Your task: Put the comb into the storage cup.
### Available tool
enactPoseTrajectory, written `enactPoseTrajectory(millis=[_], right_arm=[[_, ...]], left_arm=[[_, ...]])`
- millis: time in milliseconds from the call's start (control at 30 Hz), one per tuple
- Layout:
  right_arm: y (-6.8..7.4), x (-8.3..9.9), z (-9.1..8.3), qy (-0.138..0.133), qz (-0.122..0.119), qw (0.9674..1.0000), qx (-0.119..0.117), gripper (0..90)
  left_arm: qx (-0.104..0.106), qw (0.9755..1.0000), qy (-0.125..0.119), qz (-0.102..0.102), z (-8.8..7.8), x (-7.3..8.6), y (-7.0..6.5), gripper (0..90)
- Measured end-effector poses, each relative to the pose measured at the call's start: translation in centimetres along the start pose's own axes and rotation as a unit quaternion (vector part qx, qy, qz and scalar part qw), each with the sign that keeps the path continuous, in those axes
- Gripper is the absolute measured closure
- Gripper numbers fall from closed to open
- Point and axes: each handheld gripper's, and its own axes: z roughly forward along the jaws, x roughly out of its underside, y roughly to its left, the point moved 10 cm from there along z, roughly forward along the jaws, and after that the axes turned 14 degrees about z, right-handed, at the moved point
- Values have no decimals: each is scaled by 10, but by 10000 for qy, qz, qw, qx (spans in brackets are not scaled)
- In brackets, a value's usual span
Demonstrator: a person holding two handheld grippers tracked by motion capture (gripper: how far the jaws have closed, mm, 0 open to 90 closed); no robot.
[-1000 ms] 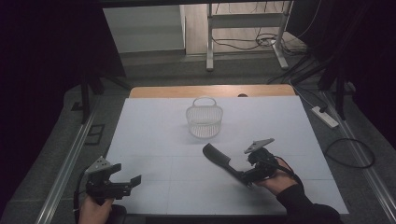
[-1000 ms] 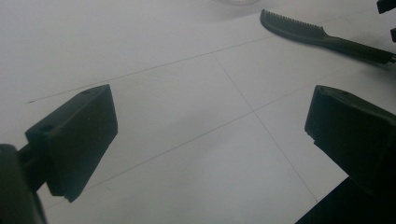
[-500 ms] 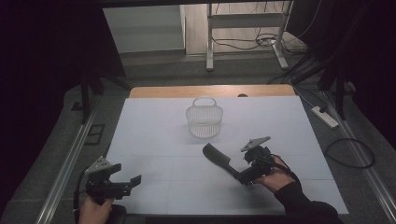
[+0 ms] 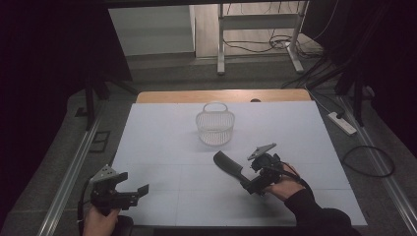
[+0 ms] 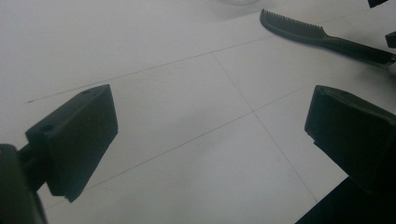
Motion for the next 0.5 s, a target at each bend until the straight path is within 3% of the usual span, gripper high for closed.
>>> enactPoseTrajectory(millis=[500], right_arm=[[2, 8, 21, 298, -80, 9995, 101, 0]], left_arm=[[10, 10000, -1, 18, 0, 0, 0, 32]])
